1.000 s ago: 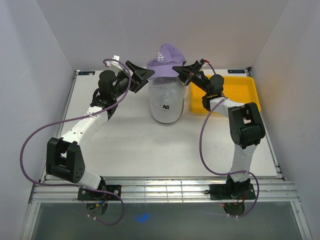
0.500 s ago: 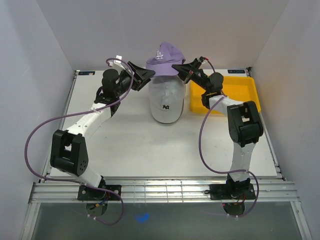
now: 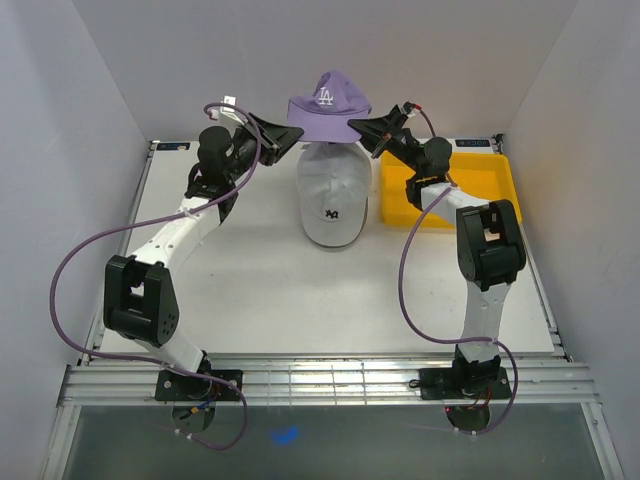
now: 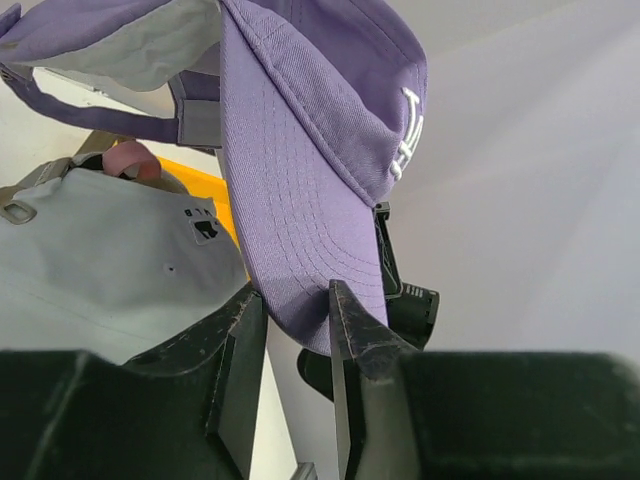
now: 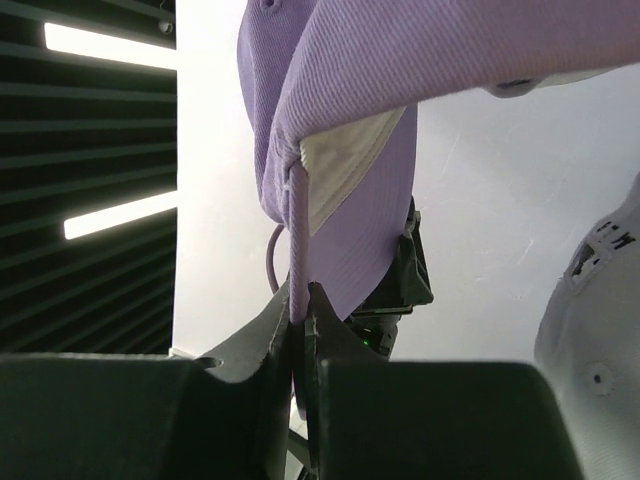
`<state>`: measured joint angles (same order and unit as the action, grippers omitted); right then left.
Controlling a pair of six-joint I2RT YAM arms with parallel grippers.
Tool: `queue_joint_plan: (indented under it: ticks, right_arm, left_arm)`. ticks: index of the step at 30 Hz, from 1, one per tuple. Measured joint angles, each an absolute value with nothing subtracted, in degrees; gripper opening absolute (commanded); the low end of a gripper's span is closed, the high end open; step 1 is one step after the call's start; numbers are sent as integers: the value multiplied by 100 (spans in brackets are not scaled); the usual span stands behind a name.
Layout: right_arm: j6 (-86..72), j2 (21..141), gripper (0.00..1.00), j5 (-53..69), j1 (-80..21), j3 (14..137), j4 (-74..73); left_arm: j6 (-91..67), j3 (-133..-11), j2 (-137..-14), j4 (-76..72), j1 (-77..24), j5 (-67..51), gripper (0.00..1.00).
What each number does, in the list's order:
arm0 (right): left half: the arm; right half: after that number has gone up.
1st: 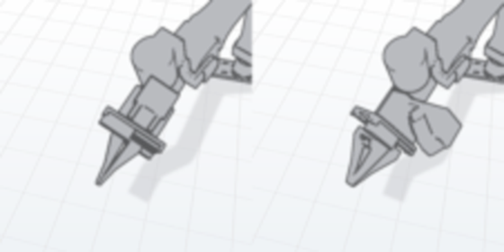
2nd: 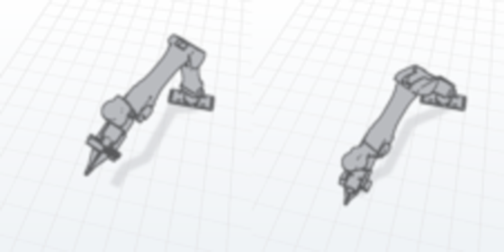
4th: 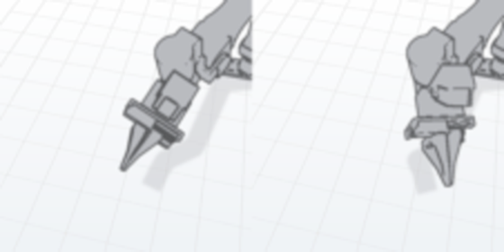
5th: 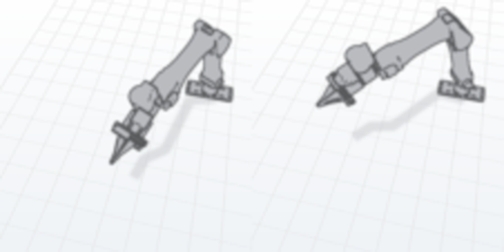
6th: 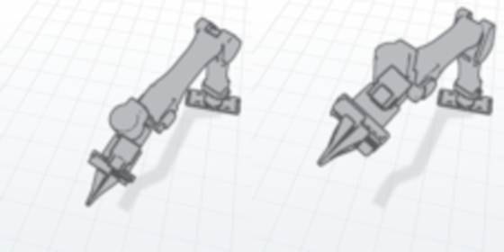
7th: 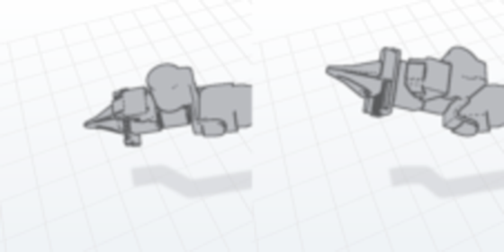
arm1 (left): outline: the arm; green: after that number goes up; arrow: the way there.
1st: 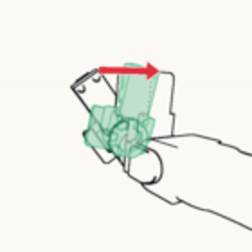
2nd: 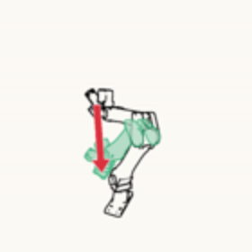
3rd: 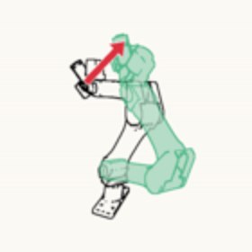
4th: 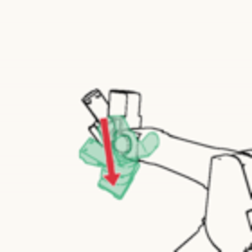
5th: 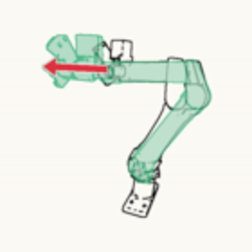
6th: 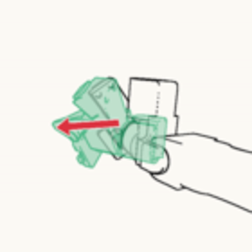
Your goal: Stack the hats
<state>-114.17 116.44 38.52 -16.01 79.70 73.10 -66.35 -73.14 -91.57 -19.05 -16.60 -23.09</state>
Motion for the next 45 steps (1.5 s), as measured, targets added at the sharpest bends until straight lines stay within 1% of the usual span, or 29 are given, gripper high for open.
queue_joint_plan:
  ticks: [6,18,27,36,39,40,45]
  right_arm:
    - [-11434,11666,8,3986,-1562,8077,7336]
    - [-11467,11502,8,4412,-1400,7878,7338]
    - [-11419,10895,8,4617,-1271,7220,7343]
    - [-11308,10567,8,4740,-1243,6451,7338]
    - [-11225,10460,8,4797,-1243,6206,7341]
    - [-11201,10431,8,4810,-1243,6132,7343]
    - [-11093,10324,8,4869,-1245,5749,7349]
  left_arm:
    - [-6661,-7360,-9157,-1929,-1649,-2405,25]
    - [-6694,-7358,-9153,-1925,-1636,-2792,23]
    - [-6755,-7164,-9013,-2005,-1675,-3162,20]
    - [-6761,-6777,-8873,-2005,-1699,-3332,18]
    - [-6770,-6600,-8788,-1994,-1708,-3369,16]
    - [-6775,-6549,-8759,-1994,-1710,-3374,13]
    - [-6790,-6230,-8632,-2003,-1737,-3385,8]
